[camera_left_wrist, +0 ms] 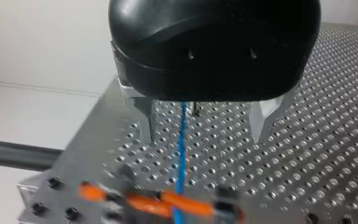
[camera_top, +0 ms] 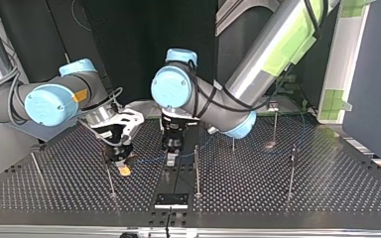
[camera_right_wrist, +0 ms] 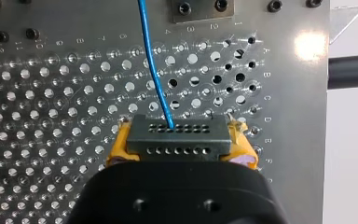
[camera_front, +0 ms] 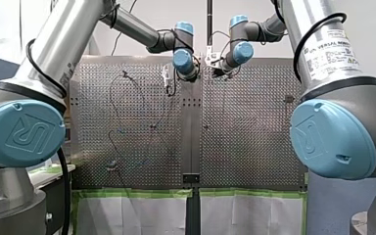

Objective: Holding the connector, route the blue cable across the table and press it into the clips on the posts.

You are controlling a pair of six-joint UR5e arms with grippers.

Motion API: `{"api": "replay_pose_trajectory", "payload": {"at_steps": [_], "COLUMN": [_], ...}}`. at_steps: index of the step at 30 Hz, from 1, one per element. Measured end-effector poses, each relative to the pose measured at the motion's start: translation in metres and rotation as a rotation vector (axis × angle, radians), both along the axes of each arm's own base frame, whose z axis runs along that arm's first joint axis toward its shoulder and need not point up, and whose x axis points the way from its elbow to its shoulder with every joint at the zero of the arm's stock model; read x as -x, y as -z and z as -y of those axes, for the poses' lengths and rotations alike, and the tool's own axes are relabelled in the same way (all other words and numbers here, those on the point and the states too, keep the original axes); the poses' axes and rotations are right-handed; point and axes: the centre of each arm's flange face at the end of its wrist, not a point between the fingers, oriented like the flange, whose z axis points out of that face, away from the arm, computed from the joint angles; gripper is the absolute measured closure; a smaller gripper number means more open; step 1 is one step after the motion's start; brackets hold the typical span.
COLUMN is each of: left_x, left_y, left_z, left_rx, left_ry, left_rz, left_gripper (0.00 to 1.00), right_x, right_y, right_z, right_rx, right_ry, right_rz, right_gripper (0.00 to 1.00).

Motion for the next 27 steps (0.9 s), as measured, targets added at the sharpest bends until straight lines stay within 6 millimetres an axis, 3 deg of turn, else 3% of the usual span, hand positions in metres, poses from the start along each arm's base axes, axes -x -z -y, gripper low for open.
{"api": "replay_pose_trajectory", "payload": {"at_steps": [6, 17, 18, 19, 20, 21, 22, 23, 25, 26, 27], "left_x": [-0.015, -0.011, -0.011, -0.011, -0.011, -0.011, -0.011, -0.011, -0.011, -0.011, -0.011], "left_y": [-0.004, -0.015, -0.014, -0.014, -0.014, -0.014, -0.014, -0.014, -0.014, -0.014, -0.014], "left_z": [0.004, 0.009, 0.008, 0.007, 0.007, 0.006, 0.006, 0.005, 0.005, 0.005, 0.005], "left_rx": [0.009, 0.008, 0.006, 0.004, 0.003, 0.001, 0.001, 0.0, -0.001, -0.002, -0.003], "left_ry": [-0.007, -0.044, -0.053, -0.06, -0.066, -0.074, -0.079, -0.082, -0.085, -0.085, -0.086], "left_rz": [0.007, 0.016, 0.016, 0.016, 0.016, 0.016, 0.016, 0.017, 0.017, 0.017, 0.016], "left_gripper": [0.0, 0.0, 0.18, 0.29, 0.29, 0.4, 0.62, 0.62, 0.81, 0.81, 0.95], "right_x": [0.0, 0.0, 0.0, 0.0, 0.0, 0.0, 0.0, 0.0, 0.0, 0.0, 0.0], "right_y": [0.0, 0.0, 0.0, 0.0, 0.0, 0.0, 0.0, 0.0, 0.0, 0.0, 0.0], "right_z": [0.0, 0.0, 0.0, 0.0, 0.0, 0.0, 0.001, 0.001, 0.001, 0.001, 0.001], "right_rx": [0.0, 0.0, 0.0, -0.001, -0.001, -0.001, -0.001, -0.001, -0.001, -0.001, -0.001], "right_ry": [-0.001, -0.002, -0.002, -0.003, -0.003, -0.003, -0.004, -0.004, -0.004, -0.004, -0.004], "right_rz": [0.002, 0.002, 0.003, 0.003, 0.003, 0.003, 0.003, 0.004, 0.004, 0.004, 0.004], "right_gripper": [1.0, 1.0, 1.0, 1.0, 1.0, 1.0, 1.0, 1.0, 1.0, 1.0, 1.0]}}
